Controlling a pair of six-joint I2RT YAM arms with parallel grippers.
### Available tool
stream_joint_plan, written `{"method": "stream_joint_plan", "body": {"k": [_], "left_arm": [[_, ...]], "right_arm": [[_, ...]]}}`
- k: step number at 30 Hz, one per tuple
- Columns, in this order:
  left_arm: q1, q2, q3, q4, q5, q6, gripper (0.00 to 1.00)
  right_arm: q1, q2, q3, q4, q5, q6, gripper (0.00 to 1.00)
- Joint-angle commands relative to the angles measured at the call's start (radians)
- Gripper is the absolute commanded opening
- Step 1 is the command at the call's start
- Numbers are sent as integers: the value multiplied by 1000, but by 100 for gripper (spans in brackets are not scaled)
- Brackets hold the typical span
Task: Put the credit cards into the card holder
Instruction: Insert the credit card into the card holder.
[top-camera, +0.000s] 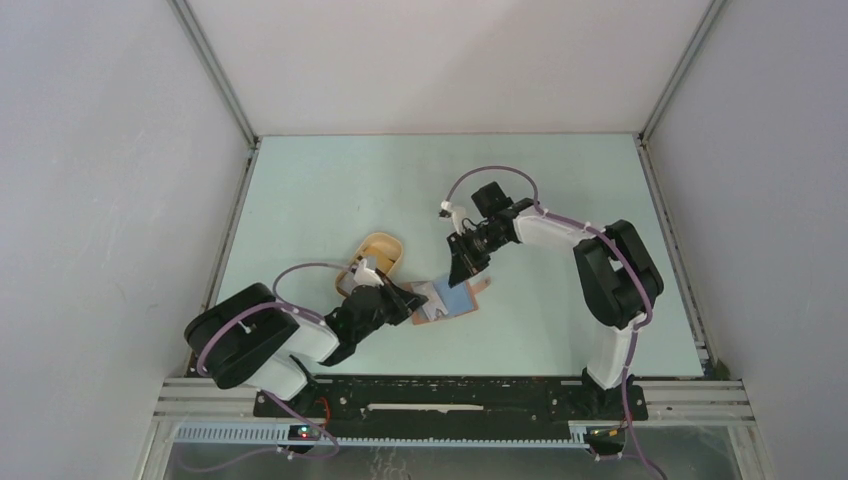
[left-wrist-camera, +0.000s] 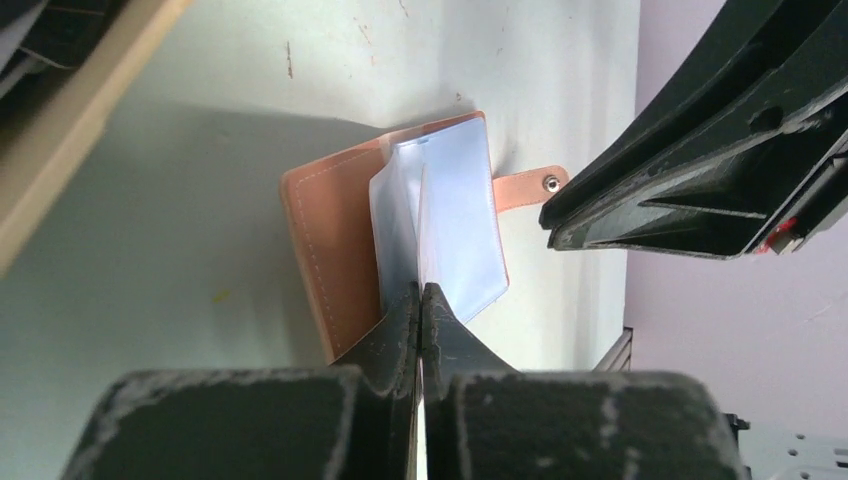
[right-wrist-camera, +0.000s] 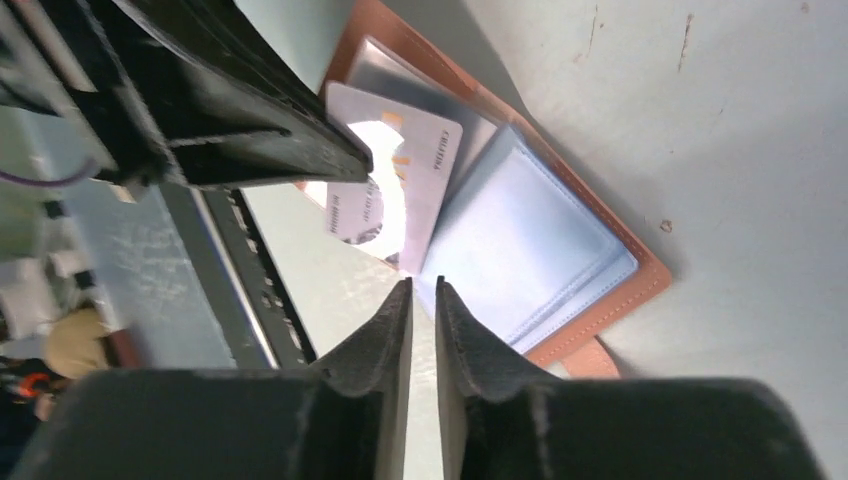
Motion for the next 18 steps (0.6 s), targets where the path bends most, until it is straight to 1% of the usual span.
{"method": "stream_joint_plan", "body": {"k": [1,3,5,10,18], "left_arm": [[-11,-33,23,-53,-70,43,0],[-11,-44,16,-50,-78,43,0],[-9,-56,8,-50,-85,43,0],[-10,-72,11,-70,-102,57,0],[-10,-49,35,-89,-105,63,0]], "right_arm": [[63,2,54,-85,198,-120,18],[77,29,77,-116,241,-135,13],[89,43,85,-129,289,-149,10],[109,75,93,-147,337,-164,8],[113,94,102,-158,334,-166,8]]}}
